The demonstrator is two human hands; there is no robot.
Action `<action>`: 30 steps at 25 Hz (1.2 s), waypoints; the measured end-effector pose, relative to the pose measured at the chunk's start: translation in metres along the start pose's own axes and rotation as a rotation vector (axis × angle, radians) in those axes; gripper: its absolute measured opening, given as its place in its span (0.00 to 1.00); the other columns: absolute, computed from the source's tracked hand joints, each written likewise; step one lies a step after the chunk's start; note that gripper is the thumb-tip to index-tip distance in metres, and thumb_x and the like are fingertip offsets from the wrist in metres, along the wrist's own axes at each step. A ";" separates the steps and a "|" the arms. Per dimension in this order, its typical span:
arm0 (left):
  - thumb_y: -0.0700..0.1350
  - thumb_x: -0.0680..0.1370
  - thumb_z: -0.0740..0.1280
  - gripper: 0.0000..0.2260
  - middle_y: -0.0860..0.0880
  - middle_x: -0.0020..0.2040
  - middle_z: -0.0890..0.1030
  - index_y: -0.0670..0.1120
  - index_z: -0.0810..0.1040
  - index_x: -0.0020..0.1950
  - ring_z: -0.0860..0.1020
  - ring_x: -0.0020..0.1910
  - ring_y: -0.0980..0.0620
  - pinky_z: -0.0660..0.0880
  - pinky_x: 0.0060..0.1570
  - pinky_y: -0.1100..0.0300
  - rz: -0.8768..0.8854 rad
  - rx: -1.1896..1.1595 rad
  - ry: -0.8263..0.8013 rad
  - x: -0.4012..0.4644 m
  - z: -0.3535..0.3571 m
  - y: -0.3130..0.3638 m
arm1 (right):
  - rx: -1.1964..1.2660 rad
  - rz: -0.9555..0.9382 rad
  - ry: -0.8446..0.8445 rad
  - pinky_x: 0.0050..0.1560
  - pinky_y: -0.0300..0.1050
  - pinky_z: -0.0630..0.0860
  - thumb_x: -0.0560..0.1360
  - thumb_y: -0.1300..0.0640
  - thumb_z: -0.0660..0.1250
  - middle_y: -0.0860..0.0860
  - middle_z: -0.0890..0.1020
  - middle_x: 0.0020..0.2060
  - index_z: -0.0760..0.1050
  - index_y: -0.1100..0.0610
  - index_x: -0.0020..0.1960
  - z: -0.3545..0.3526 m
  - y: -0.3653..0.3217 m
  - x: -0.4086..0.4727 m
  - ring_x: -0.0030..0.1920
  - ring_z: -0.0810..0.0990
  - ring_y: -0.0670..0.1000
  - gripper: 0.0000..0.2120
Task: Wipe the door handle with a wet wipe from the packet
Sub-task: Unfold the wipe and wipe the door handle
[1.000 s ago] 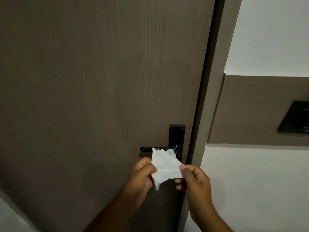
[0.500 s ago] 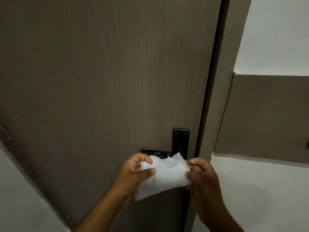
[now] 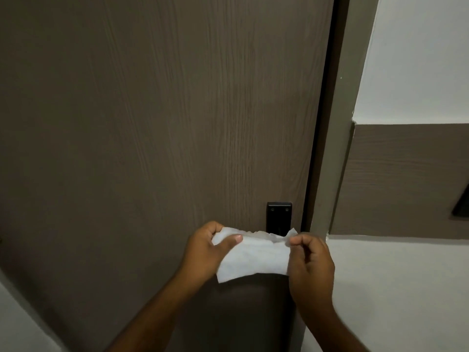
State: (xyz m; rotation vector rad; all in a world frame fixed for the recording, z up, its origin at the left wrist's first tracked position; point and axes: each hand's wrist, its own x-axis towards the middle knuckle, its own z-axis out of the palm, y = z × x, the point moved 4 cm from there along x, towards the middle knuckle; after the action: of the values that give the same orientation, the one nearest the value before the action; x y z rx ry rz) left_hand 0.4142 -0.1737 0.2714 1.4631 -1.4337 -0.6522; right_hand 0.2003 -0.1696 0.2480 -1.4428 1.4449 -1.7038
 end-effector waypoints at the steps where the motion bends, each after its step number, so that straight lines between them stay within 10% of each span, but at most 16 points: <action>1: 0.52 0.74 0.74 0.08 0.51 0.42 0.82 0.53 0.76 0.42 0.83 0.42 0.51 0.81 0.38 0.56 0.003 0.014 -0.001 0.010 0.000 0.003 | -0.063 -0.079 0.015 0.45 0.31 0.71 0.76 0.66 0.66 0.44 0.77 0.46 0.74 0.44 0.41 0.001 -0.005 0.004 0.46 0.76 0.44 0.16; 3: 0.56 0.73 0.74 0.11 0.52 0.41 0.81 0.53 0.75 0.41 0.82 0.41 0.52 0.80 0.37 0.57 0.005 0.072 -0.006 0.028 -0.002 0.005 | -0.179 -0.186 -0.035 0.44 0.27 0.70 0.76 0.64 0.65 0.43 0.76 0.48 0.75 0.46 0.46 0.005 -0.012 0.013 0.45 0.75 0.45 0.12; 8: 0.63 0.74 0.68 0.19 0.54 0.45 0.78 0.49 0.77 0.53 0.77 0.41 0.55 0.74 0.39 0.62 0.090 0.476 -0.014 0.046 0.007 -0.012 | -0.113 0.224 -0.285 0.35 0.35 0.78 0.79 0.42 0.59 0.44 0.80 0.45 0.67 0.43 0.50 0.020 0.010 0.018 0.42 0.81 0.47 0.06; 12: 0.66 0.73 0.67 0.22 0.50 0.51 0.83 0.49 0.78 0.55 0.77 0.42 0.55 0.73 0.39 0.63 0.082 0.469 0.018 0.049 0.006 -0.022 | -0.695 -0.297 -0.171 0.40 0.25 0.68 0.73 0.44 0.68 0.43 0.76 0.49 0.72 0.48 0.60 0.012 -0.009 0.007 0.39 0.73 0.42 0.18; 17: 0.67 0.71 0.69 0.23 0.50 0.51 0.82 0.50 0.78 0.54 0.74 0.41 0.55 0.73 0.40 0.61 0.080 0.647 0.006 0.050 -0.001 -0.011 | -0.881 -0.471 -0.164 0.48 0.52 0.81 0.69 0.45 0.71 0.57 0.82 0.53 0.80 0.55 0.57 0.016 -0.029 0.003 0.50 0.81 0.55 0.21; 22: 0.59 0.76 0.68 0.15 0.50 0.39 0.77 0.47 0.77 0.42 0.74 0.37 0.52 0.74 0.36 0.58 0.602 0.638 0.214 0.045 -0.022 0.048 | -0.874 -0.863 -0.205 0.48 0.52 0.81 0.70 0.46 0.69 0.55 0.85 0.50 0.82 0.54 0.54 0.043 -0.042 -0.004 0.48 0.84 0.54 0.18; 27: 0.50 0.76 0.66 0.15 0.38 0.65 0.77 0.46 0.77 0.61 0.71 0.65 0.40 0.71 0.59 0.43 1.108 0.734 0.430 0.063 -0.020 0.110 | -1.054 -1.093 -0.721 0.54 0.56 0.79 0.80 0.43 0.55 0.58 0.82 0.55 0.71 0.56 0.66 0.082 -0.029 0.013 0.51 0.82 0.57 0.22; 30: 0.56 0.77 0.67 0.25 0.35 0.73 0.70 0.46 0.73 0.71 0.65 0.74 0.34 0.63 0.69 0.39 1.214 0.923 0.457 0.091 -0.020 0.122 | -1.143 -1.256 -0.736 0.48 0.55 0.81 0.76 0.48 0.65 0.58 0.83 0.51 0.69 0.59 0.67 0.081 -0.015 0.024 0.46 0.83 0.57 0.24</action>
State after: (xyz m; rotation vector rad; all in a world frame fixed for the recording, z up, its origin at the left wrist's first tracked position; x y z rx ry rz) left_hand 0.3930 -0.2387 0.4089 0.9091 -1.9406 1.1348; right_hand 0.2698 -0.2177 0.2620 -3.5670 1.0198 -0.2951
